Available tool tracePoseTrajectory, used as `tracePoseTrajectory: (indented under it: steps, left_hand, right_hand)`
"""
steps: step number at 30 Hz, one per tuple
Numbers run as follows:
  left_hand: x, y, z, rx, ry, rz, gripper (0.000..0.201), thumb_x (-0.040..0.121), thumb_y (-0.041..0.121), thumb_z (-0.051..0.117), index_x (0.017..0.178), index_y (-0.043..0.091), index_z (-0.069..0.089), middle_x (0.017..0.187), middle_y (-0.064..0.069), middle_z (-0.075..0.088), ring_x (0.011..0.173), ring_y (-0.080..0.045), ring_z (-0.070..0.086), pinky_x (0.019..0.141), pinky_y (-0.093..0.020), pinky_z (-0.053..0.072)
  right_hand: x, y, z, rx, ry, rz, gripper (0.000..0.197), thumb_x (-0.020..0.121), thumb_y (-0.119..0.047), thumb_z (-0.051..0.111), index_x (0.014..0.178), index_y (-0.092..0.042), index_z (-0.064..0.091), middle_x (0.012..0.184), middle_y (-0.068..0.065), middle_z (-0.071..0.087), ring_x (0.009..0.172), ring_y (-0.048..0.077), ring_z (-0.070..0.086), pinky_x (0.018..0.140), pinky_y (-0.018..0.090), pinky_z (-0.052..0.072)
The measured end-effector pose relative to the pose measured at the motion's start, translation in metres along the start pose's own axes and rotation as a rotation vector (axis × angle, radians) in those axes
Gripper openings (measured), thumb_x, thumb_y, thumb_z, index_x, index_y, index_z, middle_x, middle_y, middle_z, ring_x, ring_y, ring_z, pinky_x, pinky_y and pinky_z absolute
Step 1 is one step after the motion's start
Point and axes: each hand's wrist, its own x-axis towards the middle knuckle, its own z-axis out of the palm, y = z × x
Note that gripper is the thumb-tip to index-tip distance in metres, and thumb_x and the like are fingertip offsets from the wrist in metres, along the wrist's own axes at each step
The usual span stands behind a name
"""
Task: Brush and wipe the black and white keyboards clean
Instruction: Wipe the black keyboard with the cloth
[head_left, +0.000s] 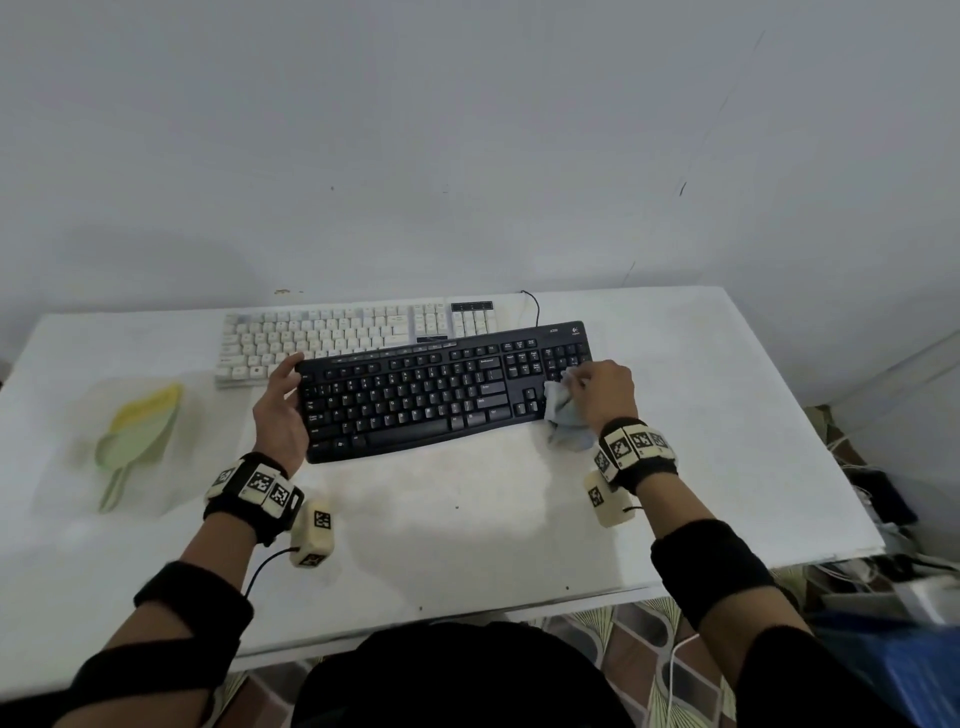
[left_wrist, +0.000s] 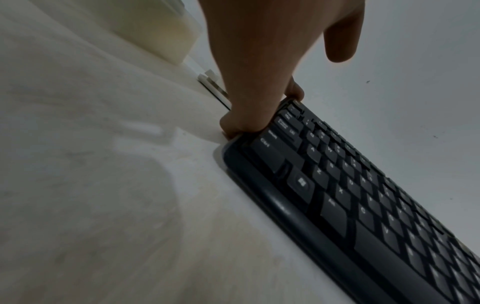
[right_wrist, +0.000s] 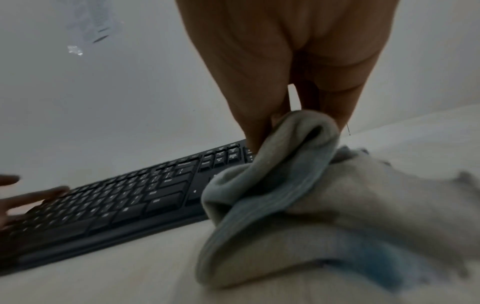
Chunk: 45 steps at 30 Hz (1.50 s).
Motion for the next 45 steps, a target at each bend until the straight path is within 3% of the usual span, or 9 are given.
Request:
tracePoseTrajectory:
  steps: [5,13,19,24,29,34,39,42,45]
  left_hand:
    - [-0.002,-0.002,0.0,-0.004,0.001,0.025,0.03,0.096,0.02,0.052,0.121,0.03,0.064,0.112,0.001,0.064,0.106,-0.018,0.06,0.092,-0.037,0.05]
    - [-0.006,0.001,0.004,-0.016,0.013,0.031,0.028,0.097,0.016,0.05,0.119,0.028,0.063,0.112,0.0,0.064,0.104,-0.017,0.061,0.092,-0.037,0.051]
    - [-0.005,0.003,0.003,0.0,0.024,0.007,0.032,0.087,0.023,0.058,0.118,0.029,0.065,0.112,0.0,0.064,0.104,-0.017,0.061,0.091,-0.037,0.051]
    - [-0.002,-0.002,0.002,0.01,0.023,0.034,0.03,0.096,0.017,0.052,0.121,0.028,0.063,0.119,-0.004,0.062,0.108,-0.02,0.06,0.097,-0.04,0.05]
    - [0.001,-0.001,0.003,0.024,0.054,0.031,0.032,0.087,0.023,0.06,0.118,0.029,0.064,0.122,-0.005,0.06,0.11,-0.021,0.059,0.101,-0.042,0.047]
    - [0.011,-0.003,0.02,0.084,0.141,0.079,0.021,0.098,0.017,0.053,0.116,0.024,0.06,0.107,0.003,0.061,0.095,-0.012,0.06,0.084,-0.031,0.049]
    - [0.028,-0.001,0.02,0.141,0.169,0.048,0.033,0.072,0.042,0.067,0.104,0.037,0.071,0.125,-0.002,0.061,0.117,-0.024,0.058,0.109,-0.05,0.043]
    - [0.032,0.0,0.027,0.126,0.164,0.084,0.031,0.077,0.039,0.066,0.107,0.033,0.069,0.122,-0.001,0.06,0.115,-0.023,0.057,0.11,-0.049,0.043]
    - [0.048,-0.014,0.011,0.134,0.154,0.112,0.03,0.078,0.044,0.068,0.107,0.035,0.072,0.128,-0.003,0.06,0.133,-0.034,0.053,0.119,-0.056,0.034]
  right_hand:
    - [-0.015,0.005,-0.003,-0.103,-0.135,0.125,0.022,0.092,-0.027,0.071,0.09,-0.006,0.075,0.093,0.012,0.067,0.086,0.028,0.066,0.076,0.032,0.056]
    - [0.015,-0.021,-0.012,0.124,0.156,-0.101,0.019,0.098,-0.025,0.064,0.1,-0.01,0.075,0.1,0.011,0.064,0.085,0.022,0.058,0.077,0.03,0.045]
    - [0.002,-0.004,-0.002,-0.048,0.009,-0.042,0.018,0.097,-0.024,0.066,0.106,-0.016,0.079,0.105,0.012,0.073,0.095,0.028,0.067,0.08,0.03,0.051]
    - [-0.017,0.003,-0.006,-0.131,-0.148,0.059,0.017,0.092,-0.029,0.072,0.094,-0.013,0.076,0.098,0.011,0.07,0.082,0.023,0.063,0.072,0.028,0.051]
    - [0.005,-0.018,-0.01,0.086,0.116,-0.106,0.016,0.097,-0.024,0.064,0.104,-0.013,0.073,0.103,0.007,0.067,0.089,0.02,0.06,0.078,0.025,0.044]
    - [0.022,-0.021,-0.004,-0.023,0.032,-0.255,0.025,0.096,-0.006,0.058,0.108,-0.013,0.078,0.112,0.011,0.067,0.104,0.027,0.062,0.087,0.023,0.041]
    - [0.001,-0.004,-0.006,-0.223,-0.074,-0.296,0.017,0.095,-0.02,0.064,0.103,-0.02,0.079,0.114,0.005,0.06,0.106,0.028,0.052,0.087,0.041,0.052]
    - [-0.011,0.001,-0.012,-0.277,-0.108,-0.296,0.016,0.093,-0.026,0.065,0.101,-0.02,0.076,0.12,0.003,0.057,0.106,0.027,0.051,0.081,0.038,0.049]
    - [-0.002,-0.001,-0.018,-0.099,0.057,-0.286,0.015,0.096,-0.022,0.06,0.1,-0.016,0.072,0.114,0.005,0.064,0.096,0.027,0.062,0.076,0.033,0.046]
